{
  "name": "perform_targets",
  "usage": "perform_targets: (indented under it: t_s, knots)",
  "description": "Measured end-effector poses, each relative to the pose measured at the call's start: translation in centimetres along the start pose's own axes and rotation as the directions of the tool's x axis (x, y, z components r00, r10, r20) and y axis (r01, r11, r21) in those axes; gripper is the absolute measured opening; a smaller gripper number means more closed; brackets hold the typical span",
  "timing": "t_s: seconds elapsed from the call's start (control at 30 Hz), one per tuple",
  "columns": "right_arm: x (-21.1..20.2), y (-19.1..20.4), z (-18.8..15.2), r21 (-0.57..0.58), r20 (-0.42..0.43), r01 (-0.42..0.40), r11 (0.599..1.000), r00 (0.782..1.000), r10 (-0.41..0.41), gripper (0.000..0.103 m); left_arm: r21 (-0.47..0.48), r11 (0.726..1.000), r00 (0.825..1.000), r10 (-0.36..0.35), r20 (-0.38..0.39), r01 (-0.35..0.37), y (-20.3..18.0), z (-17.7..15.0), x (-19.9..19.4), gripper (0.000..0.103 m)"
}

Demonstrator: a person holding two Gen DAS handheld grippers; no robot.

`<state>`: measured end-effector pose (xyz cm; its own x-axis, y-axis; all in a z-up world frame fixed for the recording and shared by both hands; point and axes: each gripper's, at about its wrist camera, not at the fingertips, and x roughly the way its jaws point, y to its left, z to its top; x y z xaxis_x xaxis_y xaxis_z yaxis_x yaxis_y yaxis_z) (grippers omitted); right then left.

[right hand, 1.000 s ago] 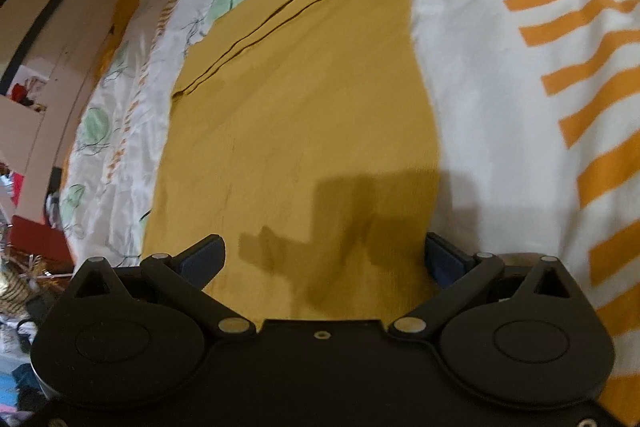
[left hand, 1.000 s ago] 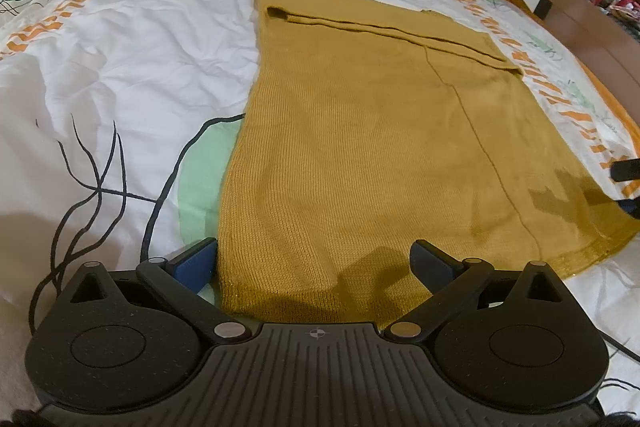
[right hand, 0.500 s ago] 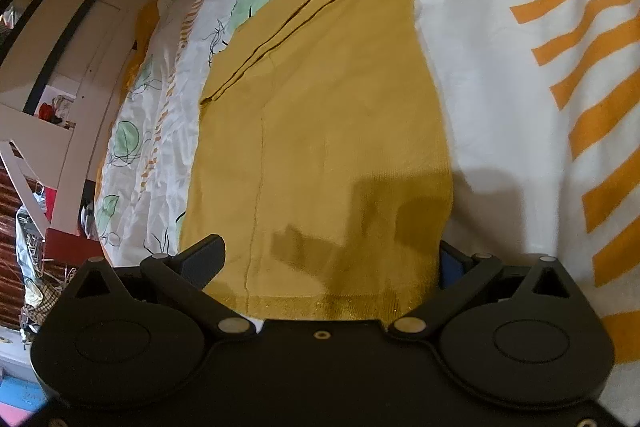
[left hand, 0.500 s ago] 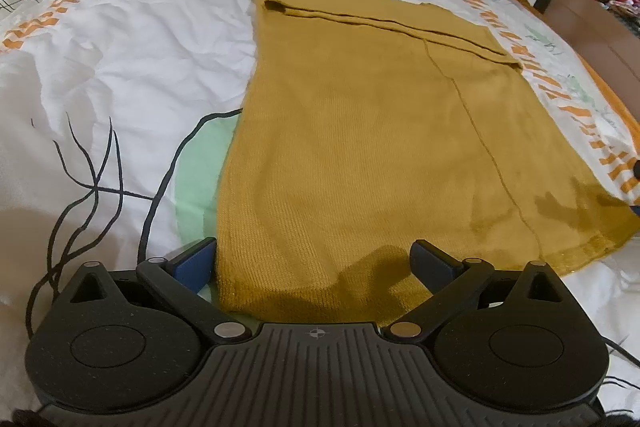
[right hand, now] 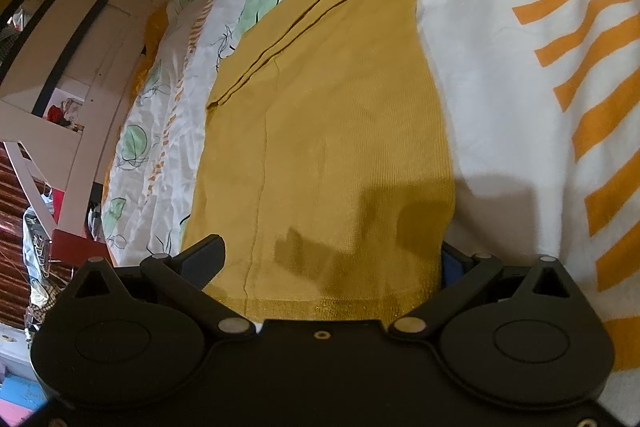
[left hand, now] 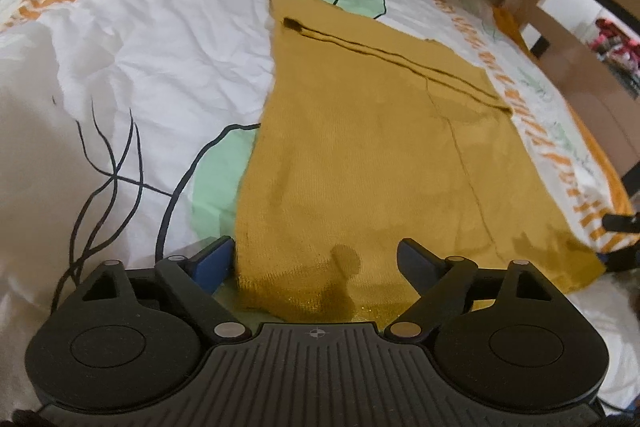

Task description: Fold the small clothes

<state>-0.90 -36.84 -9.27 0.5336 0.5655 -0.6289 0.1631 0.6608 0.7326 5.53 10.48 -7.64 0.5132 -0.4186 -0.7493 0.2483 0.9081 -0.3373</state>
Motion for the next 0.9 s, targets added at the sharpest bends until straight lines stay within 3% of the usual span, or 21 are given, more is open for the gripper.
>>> perform_targets:
  t_s: [0.33,0.47,0.67,0.9]
  knots:
    - [0.0,0.0,0.0,-0.005,-0.004,0.004,1.0,1.0,-0.004,0.102,-0.015,1.0,0.998,0.009,-0.061,-0.01,0.6,1.0,-1.1,0.074]
    - [0.0,-0.1,0.0,-0.01,-0.005,0.006,1.0,1.0,-0.007,0.102,-0.07,0.997,0.997,0.024,-0.073,-0.029,1.9,1.4,-1.1,0.055]
    - [0.1,-0.1,0.0,-0.002,0.001,0.001,1.0,1.0,-0.001,0.102,-0.139,0.989,0.996,0.043,-0.081,-0.054,3.1,1.7,-1.0,0.036]
    - [0.4,0.0,0.0,0.005,-0.003,0.012,1.0,1.0,-0.012,0.102,-0.058,0.997,0.987,0.037,-0.157,-0.046,2.2,2.2,1.0,0.036]
